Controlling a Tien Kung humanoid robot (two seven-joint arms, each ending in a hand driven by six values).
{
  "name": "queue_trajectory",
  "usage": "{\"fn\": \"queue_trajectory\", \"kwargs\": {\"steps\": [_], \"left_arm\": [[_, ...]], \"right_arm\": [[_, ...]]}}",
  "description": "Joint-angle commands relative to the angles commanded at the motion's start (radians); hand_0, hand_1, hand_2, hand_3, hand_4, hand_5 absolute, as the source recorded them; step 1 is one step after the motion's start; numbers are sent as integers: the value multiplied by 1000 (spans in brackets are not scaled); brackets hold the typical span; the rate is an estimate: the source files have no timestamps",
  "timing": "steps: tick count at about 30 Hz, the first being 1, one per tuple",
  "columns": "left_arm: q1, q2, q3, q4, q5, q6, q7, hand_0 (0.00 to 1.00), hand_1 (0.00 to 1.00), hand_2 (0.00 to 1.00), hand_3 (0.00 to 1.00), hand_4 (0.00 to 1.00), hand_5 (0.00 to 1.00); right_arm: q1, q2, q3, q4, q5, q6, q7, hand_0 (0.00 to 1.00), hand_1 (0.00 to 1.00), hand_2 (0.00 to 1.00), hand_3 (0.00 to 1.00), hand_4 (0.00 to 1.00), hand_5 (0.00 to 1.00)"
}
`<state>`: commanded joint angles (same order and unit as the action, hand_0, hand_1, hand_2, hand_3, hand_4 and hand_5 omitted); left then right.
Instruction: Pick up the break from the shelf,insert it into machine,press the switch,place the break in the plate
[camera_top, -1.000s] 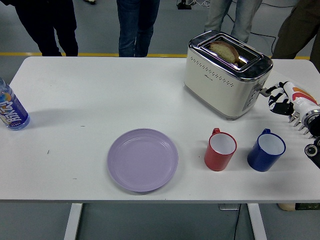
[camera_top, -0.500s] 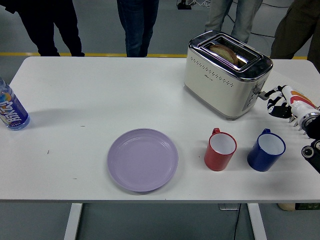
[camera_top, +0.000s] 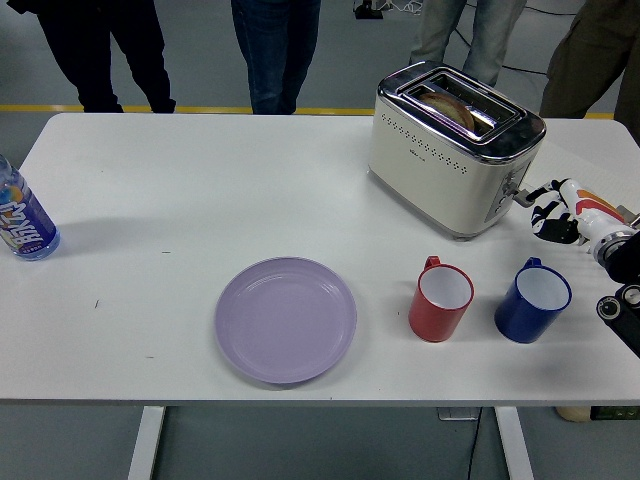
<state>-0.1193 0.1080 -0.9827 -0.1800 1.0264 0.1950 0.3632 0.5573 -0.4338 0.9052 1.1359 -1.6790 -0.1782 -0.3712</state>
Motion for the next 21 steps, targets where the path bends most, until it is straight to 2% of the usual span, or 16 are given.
{"fn": "queue_trajectory", "kwargs": {"steps": [21], "left_arm": [[8, -1, 5, 0, -4, -1, -1, 631, 498, 496, 539, 334, 808]], "right_arm": [[-12, -1, -4, -20, -9, 8, -6, 267, 279, 464, 664, 405, 107]]}}
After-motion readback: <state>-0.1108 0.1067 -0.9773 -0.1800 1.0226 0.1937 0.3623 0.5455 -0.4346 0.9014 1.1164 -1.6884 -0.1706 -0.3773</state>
